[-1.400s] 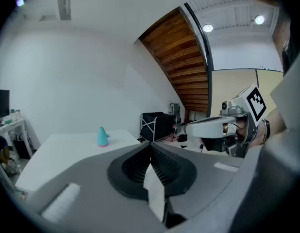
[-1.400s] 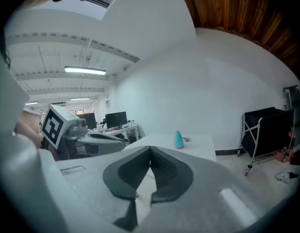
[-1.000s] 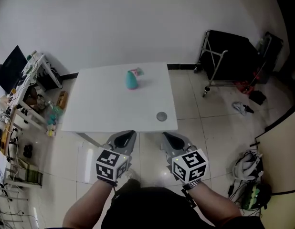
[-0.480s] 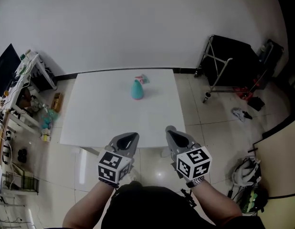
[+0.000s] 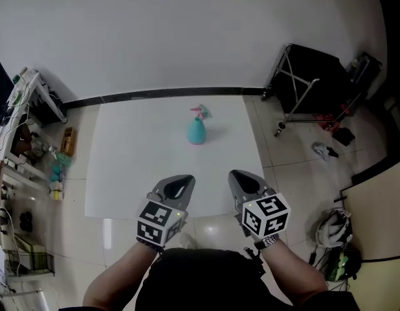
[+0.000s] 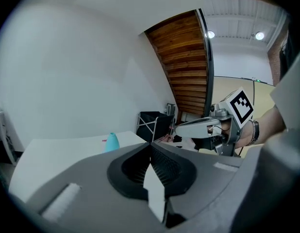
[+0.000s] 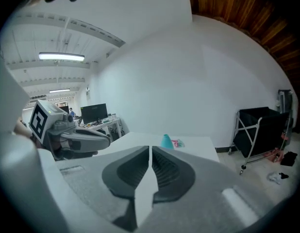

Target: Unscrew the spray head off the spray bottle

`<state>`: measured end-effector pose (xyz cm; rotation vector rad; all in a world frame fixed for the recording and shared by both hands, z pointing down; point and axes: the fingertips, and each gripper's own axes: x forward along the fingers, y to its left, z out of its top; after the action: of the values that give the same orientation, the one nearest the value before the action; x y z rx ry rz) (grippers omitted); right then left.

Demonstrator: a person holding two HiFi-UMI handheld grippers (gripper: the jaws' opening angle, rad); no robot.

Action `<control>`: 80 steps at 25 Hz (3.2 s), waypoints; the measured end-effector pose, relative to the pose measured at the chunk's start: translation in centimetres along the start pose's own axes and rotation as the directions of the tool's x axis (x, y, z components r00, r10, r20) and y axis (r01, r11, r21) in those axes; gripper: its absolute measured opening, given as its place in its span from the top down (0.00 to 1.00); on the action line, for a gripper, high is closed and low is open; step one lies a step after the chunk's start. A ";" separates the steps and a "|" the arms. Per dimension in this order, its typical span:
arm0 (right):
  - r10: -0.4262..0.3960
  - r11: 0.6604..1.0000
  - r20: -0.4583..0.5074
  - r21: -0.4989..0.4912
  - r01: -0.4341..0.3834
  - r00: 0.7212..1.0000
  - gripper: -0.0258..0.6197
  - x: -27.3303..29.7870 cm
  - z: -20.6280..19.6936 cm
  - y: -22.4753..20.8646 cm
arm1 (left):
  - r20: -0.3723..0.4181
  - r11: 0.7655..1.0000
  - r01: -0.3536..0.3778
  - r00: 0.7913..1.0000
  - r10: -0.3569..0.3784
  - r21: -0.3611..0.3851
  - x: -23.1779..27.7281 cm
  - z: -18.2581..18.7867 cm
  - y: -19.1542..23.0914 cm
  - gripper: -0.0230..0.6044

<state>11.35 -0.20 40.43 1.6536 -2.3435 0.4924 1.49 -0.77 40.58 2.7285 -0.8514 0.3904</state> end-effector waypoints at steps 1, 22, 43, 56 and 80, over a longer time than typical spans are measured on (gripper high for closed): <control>-0.005 1.000 -0.004 -0.002 0.005 1.000 0.95 0.6 0.1 0.2 | -0.001 1.000 0.006 1.000 -0.006 -0.003 0.1 0.1 0.5 0.94; 0.005 0.996 -0.157 -0.092 -0.020 0.988 0.91 11.5 -0.2 -6.7 | -0.048 0.997 -0.059 0.997 0.057 -0.039 3.6 -0.3 6.3 0.94; 0.139 0.970 -0.323 -0.144 -0.194 0.936 0.88 30.2 -4.1 -15.6 | -0.224 0.972 -0.193 0.961 0.160 -0.136 14.8 -2.1 10.9 0.93; 0.134 0.954 -0.426 -0.188 -0.232 0.895 0.87 34.9 -7.6 -16.0 | -0.291 0.954 -0.252 0.936 0.198 -0.163 15.2 -4.1 12.3 0.93; 0.077 0.930 -0.355 -0.312 -0.196 0.932 0.96 34.9 -5.4 -16.5 | -0.293 0.947 -0.290 0.925 0.240 -0.139 13.9 -3.8 11.8 0.93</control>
<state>15.13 -33.28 60.72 1.1504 -2.1477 0.3342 4.90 -16.13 50.55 2.3272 -1.1209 0.6900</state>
